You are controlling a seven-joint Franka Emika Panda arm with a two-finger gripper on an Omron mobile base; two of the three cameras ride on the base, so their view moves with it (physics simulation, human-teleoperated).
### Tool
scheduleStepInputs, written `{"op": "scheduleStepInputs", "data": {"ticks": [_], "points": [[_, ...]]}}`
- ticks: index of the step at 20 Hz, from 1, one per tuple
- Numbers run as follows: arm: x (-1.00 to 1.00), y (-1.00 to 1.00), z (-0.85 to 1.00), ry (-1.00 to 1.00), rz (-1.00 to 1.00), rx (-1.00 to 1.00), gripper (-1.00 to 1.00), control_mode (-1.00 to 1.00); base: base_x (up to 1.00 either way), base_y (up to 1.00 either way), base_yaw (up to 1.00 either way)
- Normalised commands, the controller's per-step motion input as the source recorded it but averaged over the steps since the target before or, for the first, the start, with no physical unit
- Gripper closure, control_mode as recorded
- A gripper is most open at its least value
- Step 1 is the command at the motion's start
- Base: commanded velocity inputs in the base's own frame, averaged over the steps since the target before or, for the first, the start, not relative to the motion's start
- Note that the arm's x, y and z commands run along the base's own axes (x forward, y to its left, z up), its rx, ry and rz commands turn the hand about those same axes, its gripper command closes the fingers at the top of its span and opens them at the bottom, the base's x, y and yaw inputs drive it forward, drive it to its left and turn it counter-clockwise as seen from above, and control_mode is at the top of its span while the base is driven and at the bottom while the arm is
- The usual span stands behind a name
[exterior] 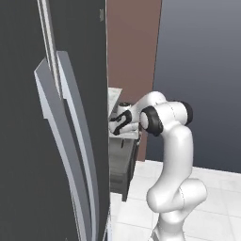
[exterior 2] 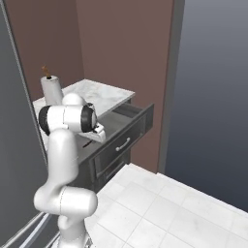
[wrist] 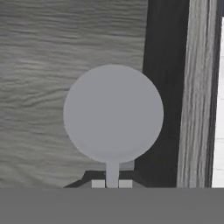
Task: Organize the utensils by type. Pick up the wooden spoons from the counter and place them in the open cabinet. Then pick up the metallic utensils from the counter and place them in the open drawer.
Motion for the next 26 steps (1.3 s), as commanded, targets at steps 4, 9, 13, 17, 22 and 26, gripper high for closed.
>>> {"op": "scheduleStepInputs", "data": {"ticks": [4, 9, 13, 17, 22, 26], "points": [[0.22, 0.0, -0.31, -0.09, -0.03, -0.03, 1.0, -1.0, 0.0, 0.0, 0.0], [0.16, 0.0, -0.18, -0.06, -0.05, -0.01, 1.0, -1.0, 0.0, 0.0, 0.0], [0.14, 0.0, -0.08, 0.0, -0.05, 0.0, 1.0, -1.0, 0.0, 0.0, 0.0], [0.12, 0.0, -0.02, 0.0, -0.04, -0.01, 1.0, -1.0, 0.0, 0.0, 0.0], [0.09, 0.0, -0.04, 0.0, -0.02, -0.02, 1.0, -1.0, 0.0, 0.0, 0.0], [0.09, 0.0, -0.1, 0.0, 0.0, -0.04, 1.0, -1.0, 0.0, 0.0, 0.0]]}}
